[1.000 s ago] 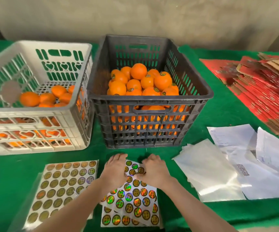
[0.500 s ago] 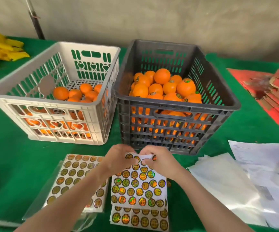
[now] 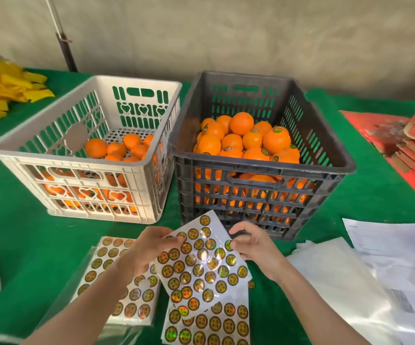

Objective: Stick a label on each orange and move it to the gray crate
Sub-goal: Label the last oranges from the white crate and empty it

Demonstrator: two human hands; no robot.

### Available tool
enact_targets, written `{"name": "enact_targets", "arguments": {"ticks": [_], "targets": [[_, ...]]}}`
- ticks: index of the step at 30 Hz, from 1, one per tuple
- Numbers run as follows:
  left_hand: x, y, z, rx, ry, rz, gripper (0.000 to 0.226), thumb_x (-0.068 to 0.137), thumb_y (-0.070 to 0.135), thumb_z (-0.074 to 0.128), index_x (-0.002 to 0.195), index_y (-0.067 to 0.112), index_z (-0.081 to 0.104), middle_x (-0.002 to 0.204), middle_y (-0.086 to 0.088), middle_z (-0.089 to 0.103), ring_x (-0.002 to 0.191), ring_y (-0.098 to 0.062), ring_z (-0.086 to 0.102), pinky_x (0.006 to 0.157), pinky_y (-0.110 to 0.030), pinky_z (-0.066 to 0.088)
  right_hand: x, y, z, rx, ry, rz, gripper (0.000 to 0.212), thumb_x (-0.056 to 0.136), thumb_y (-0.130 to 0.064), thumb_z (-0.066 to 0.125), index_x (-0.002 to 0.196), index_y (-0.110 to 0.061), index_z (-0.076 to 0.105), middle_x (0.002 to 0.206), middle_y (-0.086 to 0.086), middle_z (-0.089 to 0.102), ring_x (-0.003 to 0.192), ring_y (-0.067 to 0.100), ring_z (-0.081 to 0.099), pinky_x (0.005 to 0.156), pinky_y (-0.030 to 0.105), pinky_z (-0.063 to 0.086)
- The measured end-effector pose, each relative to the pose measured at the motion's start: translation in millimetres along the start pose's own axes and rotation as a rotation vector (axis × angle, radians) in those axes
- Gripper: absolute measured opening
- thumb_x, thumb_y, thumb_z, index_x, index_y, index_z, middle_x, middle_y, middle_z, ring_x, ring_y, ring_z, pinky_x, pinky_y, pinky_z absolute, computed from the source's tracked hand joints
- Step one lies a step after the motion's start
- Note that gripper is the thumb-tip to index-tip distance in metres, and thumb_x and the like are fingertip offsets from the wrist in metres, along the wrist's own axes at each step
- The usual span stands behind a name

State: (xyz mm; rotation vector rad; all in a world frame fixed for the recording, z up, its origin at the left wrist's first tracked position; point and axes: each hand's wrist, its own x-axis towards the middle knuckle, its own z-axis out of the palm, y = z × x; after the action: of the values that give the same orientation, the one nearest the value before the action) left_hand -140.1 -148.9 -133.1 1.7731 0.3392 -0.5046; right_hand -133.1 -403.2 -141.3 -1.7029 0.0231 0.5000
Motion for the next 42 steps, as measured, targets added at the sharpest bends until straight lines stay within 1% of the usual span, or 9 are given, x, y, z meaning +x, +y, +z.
{"name": "enact_targets", "arguments": {"ticks": [4, 10, 16, 21, 25, 29, 32, 37, 42], "targets": [[3.6, -6.0, -2.8, 0.025, -0.021, -0.044, 0.020, 0.084, 0.018, 0.070, 0.093, 0.000, 0.070, 0.087, -0.012, 0.075, 0.088, -0.031, 0.070, 0.089, -0.042, 0.051, -1.7, -1.7, -0.9, -0.125, -0.026, -0.077, 0.018, 0.084, 0.002, 0.067, 0.087, -0.016, 0.069, 0.075, 0.000, 0.074, 0.065, 0.011, 0.065, 0.062, 0.023, 0.052], [17.3, -8.8, 2.5, 0.109, -0.041, -0.047, 0.016, 0.084, 0.017, 0.072, 0.072, 0.023, 0.061, 0.056, 0.015, 0.067, 0.054, -0.001, 0.066, 0.047, -0.016, 0.046, -6.2, 0.8, -7.0, -0.187, -0.091, -0.050, 0.025, 0.082, 0.005, 0.066, 0.074, -0.018, 0.070, 0.079, -0.003, 0.074, 0.073, 0.010, 0.068, 0.070, 0.024, 0.055], [17.6, -1.6, 8.8, 0.267, -0.079, -0.024, 0.008, 0.079, 0.021, 0.076, 0.076, 0.018, 0.069, 0.072, 0.005, 0.072, 0.067, -0.012, 0.069, 0.058, -0.021, 0.049, -18.9, -9.7, -19.0, -0.073, 0.005, -0.110, 0.023, 0.083, 0.002, 0.066, 0.069, -0.018, 0.067, 0.116, -0.005, 0.063, 0.107, 0.007, 0.060, 0.084, 0.017, 0.046], [17.1, 4.7, 29.2, 0.619, -0.132, 0.078, 0.021, 0.082, 0.035, 0.071, 0.097, 0.020, 0.069, 0.093, 0.006, 0.068, 0.094, -0.014, 0.064, 0.087, -0.028, 0.048, -29.9, -48.8, 3.8, -0.193, -0.043, -0.320, 0.028, 0.084, 0.003, 0.065, 0.071, -0.022, 0.065, 0.081, -0.010, 0.063, 0.077, 0.005, 0.058, 0.076, 0.020, 0.045], [4.9, 12.9, 30.5, 0.968, 0.022, 0.372, 0.063, 0.082, 0.049, 0.063, 0.138, 0.029, 0.044, 0.135, 0.007, 0.047, 0.126, -0.016, 0.041, 0.111, -0.033, 0.029, -33.7, -99.7, 34.9, -0.295, -0.055, -0.533, 0.027, 0.086, -0.002, 0.064, 0.078, -0.027, 0.060, 0.076, -0.016, 0.061, 0.069, -0.001, 0.053, 0.068, 0.013, 0.042], [-21.0, 41.2, -11.1, 0.602, 0.126, 0.691, 0.033, 0.086, 0.032, 0.064, 0.116, 0.017, 0.066, 0.104, 0.004, 0.065, 0.086, -0.002, 0.061, 0.081, -0.023, 0.052, -24.1, -163.3, 62.8, -0.215, 0.014, -0.751, 0.033, 0.081, -0.009, 0.069, 0.098, -0.035, 0.058, 0.080, -0.011, 0.064, 0.076, 0.006, 0.061, 0.071, 0.014, 0.047], [-36.5, 68.8, -58.3, 0.450, 0.387, 0.830, 0.013, 0.084, 0.019, 0.067, 0.095, 0.015, 0.073, 0.079, 0.010, 0.068, 0.065, -0.004, 0.060, 0.060, -0.012, 0.046, 5.7, -208.3, 78.6, -0.285, 0.092, -0.878, 0.037, 0.082, -0.006, 0.070, 0.090, -0.041, 0.063, 0.083, -0.020, 0.067, 0.081, 0.002, 0.064, 0.070, 0.011, 0.047], [-22.9, 100.1, -151.2, 0.343, 0.674, 0.776, 0.024, 0.086, 0.003, 0.066, 0.089, 0.027, 0.066, 0.064, 0.007, 0.066, 0.055, -0.007, 0.060, 0.048, -0.019, 0.047, 93.7, -256.9, 113.5, -0.519, 0.078, -0.898, 0.016, 0.085, -0.004, 0.065, 0.083, -0.019, 0.070, 0.081, -0.015, 0.060, 0.081, 0.001, 0.057, 0.073, 0.016, 0.045], [39.9, 127.8, -211.5, 0.613, 0.615, 0.524, 0.022, 0.094, 0.008, 0.055, 0.112, 0.012, 0.066, 0.102, -0.003, 0.069, 0.082, -0.012, 0.063, 0.074, -0.021, 0.052, 169.4, -254.1, 149.8, -0.854, 0.011, -0.748, 0.041, 0.092, -0.007, 0.054, 0.130, -0.023, 0.053, 0.128, -0.004, 0.048, 0.122, 0.011, 0.039, 0.104, 0.024, 0.031]]}}
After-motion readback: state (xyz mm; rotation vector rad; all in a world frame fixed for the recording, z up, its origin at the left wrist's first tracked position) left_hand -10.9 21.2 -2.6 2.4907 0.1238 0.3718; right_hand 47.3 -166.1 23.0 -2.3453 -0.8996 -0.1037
